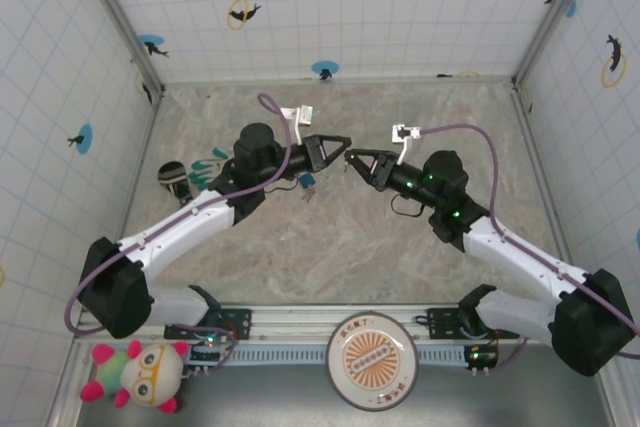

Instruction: Unlock with the key

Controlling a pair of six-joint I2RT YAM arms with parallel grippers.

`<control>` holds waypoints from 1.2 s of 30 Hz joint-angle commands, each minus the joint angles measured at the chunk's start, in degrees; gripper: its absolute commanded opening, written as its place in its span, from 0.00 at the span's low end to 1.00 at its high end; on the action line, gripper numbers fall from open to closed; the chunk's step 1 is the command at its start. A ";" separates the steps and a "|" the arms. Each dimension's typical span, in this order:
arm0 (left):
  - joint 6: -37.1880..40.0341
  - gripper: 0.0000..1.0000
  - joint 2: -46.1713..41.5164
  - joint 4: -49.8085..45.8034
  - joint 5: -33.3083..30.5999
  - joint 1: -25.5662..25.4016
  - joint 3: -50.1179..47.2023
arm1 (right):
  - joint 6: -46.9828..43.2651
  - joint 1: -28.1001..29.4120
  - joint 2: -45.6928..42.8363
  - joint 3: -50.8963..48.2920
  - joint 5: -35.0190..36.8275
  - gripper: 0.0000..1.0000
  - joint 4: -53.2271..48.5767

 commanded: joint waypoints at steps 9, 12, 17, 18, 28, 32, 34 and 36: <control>-1.39 0.00 -1.94 3.29 0.09 0.22 -1.29 | -0.77 1.00 0.20 0.65 -2.21 0.02 2.94; -1.71 0.00 -1.90 3.14 -0.20 0.22 -1.20 | -2.38 1.25 0.24 1.16 -1.68 0.00 0.88; -1.28 0.28 -2.41 -0.97 -2.96 0.31 -0.19 | -13.11 2.28 -1.44 5.17 5.64 0.00 -14.53; -1.17 0.34 -2.68 -2.42 -4.21 0.39 -0.16 | -16.17 3.04 -1.98 6.44 9.18 0.00 -18.76; -1.59 0.44 -2.09 -10.42 -8.06 0.98 2.05 | -34.48 15.58 -2.54 12.42 49.43 0.00 -35.00; -2.45 0.46 -1.11 -10.83 -7.51 0.92 2.67 | -38.39 20.91 -0.16 13.41 59.30 0.00 -34.19; -2.34 0.47 -0.33 -10.86 -6.67 0.50 3.25 | -39.60 22.66 0.95 14.05 62.14 0.00 -33.81; -2.39 0.47 0.72 -10.94 -5.85 0.07 3.80 | -40.55 23.55 1.83 14.29 62.49 0.00 -33.10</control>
